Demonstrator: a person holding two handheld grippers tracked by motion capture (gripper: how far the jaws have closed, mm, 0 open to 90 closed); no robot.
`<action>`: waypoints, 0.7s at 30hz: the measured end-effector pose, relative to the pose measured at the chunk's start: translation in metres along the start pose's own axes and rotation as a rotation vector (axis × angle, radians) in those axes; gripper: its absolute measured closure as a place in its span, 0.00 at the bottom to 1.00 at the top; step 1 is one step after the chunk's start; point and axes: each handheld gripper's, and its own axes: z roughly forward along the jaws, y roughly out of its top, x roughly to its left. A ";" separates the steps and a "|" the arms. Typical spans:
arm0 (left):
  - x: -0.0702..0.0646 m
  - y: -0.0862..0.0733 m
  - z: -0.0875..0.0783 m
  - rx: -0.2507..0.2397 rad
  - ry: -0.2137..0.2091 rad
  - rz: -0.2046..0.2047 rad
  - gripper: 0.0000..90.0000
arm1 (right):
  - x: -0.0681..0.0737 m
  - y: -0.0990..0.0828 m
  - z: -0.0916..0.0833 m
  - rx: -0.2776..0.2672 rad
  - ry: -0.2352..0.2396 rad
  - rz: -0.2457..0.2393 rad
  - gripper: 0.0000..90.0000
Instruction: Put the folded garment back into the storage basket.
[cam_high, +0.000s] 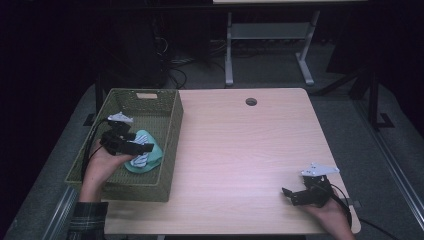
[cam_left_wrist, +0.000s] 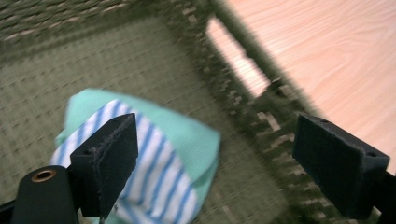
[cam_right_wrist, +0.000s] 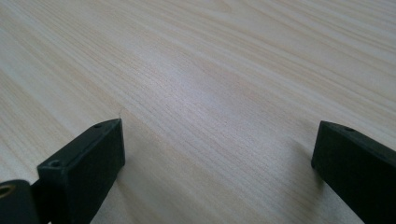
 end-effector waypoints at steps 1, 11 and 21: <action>-0.004 0.002 0.001 -0.004 -0.004 0.004 0.15 | 0.000 0.000 0.000 0.000 0.000 -0.001 0.02; -0.040 0.016 0.013 -0.042 -0.070 0.039 0.15 | 0.000 0.000 0.000 0.000 0.000 -0.001 0.02; -0.074 0.026 0.028 -0.055 -0.132 0.086 0.15 | 0.000 0.000 0.000 0.000 0.000 -0.001 0.02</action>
